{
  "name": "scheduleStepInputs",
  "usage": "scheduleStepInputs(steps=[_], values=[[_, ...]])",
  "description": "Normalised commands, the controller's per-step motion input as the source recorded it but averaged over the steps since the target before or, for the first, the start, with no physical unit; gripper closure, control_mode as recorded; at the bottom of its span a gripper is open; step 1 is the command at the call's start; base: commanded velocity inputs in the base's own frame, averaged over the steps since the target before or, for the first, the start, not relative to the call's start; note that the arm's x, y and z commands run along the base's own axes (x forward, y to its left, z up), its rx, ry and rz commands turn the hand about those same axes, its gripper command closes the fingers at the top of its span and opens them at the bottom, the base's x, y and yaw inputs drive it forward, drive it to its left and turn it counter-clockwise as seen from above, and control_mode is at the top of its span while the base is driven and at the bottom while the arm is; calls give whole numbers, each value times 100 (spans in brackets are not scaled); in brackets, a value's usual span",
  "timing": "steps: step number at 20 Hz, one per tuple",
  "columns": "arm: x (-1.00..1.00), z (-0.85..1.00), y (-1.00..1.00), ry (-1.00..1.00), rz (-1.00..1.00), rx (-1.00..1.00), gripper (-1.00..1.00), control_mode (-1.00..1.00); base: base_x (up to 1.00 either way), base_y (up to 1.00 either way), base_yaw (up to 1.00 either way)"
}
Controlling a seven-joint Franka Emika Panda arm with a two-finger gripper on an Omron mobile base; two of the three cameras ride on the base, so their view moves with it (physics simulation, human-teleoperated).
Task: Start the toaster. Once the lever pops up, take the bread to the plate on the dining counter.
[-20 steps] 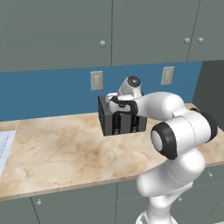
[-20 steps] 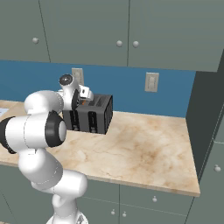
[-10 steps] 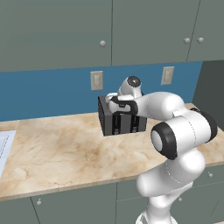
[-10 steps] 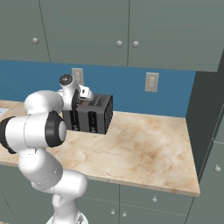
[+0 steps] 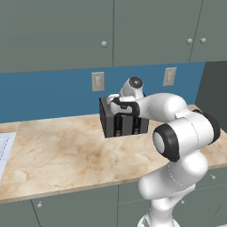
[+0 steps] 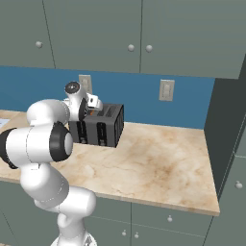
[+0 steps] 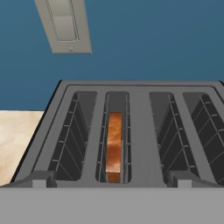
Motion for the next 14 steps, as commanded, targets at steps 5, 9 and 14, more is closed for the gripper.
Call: scheduleStepInputs(steps=[5, 9, 14], values=[[0, 0, 0, 0, 0, 0, -100, -100, 0, 0, 0], [0, 0, 0, 0, 0, 0, -100, -100, 0, 0, 0], [0, 0, 0, 0, 0, 0, -100, -100, 0, 0, 0]])
